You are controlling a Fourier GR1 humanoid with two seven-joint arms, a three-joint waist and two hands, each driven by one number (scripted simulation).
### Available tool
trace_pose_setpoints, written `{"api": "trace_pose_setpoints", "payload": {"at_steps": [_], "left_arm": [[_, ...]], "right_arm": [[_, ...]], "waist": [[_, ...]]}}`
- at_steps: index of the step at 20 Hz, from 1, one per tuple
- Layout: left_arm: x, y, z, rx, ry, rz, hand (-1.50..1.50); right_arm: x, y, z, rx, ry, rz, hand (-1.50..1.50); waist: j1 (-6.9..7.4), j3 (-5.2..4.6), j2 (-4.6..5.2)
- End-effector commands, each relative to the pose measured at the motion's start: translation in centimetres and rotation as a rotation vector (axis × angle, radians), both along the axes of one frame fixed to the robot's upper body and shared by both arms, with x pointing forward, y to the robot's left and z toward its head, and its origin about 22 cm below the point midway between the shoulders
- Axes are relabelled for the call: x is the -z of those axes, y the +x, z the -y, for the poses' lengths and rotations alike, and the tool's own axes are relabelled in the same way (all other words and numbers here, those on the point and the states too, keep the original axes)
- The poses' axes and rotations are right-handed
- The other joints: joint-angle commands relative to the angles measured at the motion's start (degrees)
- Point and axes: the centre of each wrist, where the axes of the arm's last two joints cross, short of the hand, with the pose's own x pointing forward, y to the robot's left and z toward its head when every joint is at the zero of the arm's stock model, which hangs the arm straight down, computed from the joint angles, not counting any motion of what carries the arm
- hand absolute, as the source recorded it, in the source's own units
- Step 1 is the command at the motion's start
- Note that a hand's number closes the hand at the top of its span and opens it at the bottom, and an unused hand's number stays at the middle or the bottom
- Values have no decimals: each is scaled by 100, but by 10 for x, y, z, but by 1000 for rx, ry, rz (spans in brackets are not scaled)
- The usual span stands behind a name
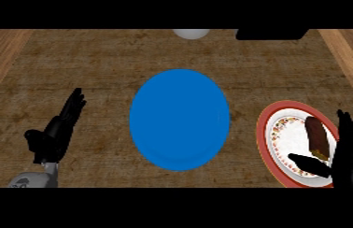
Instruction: Pick the sweet potato from the plate and place it in the plate
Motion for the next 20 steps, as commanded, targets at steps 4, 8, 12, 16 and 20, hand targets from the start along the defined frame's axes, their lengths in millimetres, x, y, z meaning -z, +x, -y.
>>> {"api": "trace_pose_setpoints", "payload": {"at_steps": [4, 8, 12, 16, 20], "left_arm": [[0, 0, 16, 15, -11, -1, 0], [5, -10, -7, 13, -3, 1, 0], [8, 1, -4, 20, 4, 1, 0], [-9, -10, -6, 13, 12, 5, 0], [3, -3, -6, -10, -15, 6, 0]], "right_arm": [[-41, 11, -22, 90, 23, -216, -150], [-50, 18, -35, 152, 16, -264, -150], [-46, 23, -13, 170, -9, -395, -150], [-21, 13, -5, 161, 9, -422, -150], [-13, 41, 2, 155, 24, -427, -150]], "waist": [[50, 22, 1], [63, 24, 3], [57, 24, 10], [58, 29, 1], [61, 28, 8]]}}
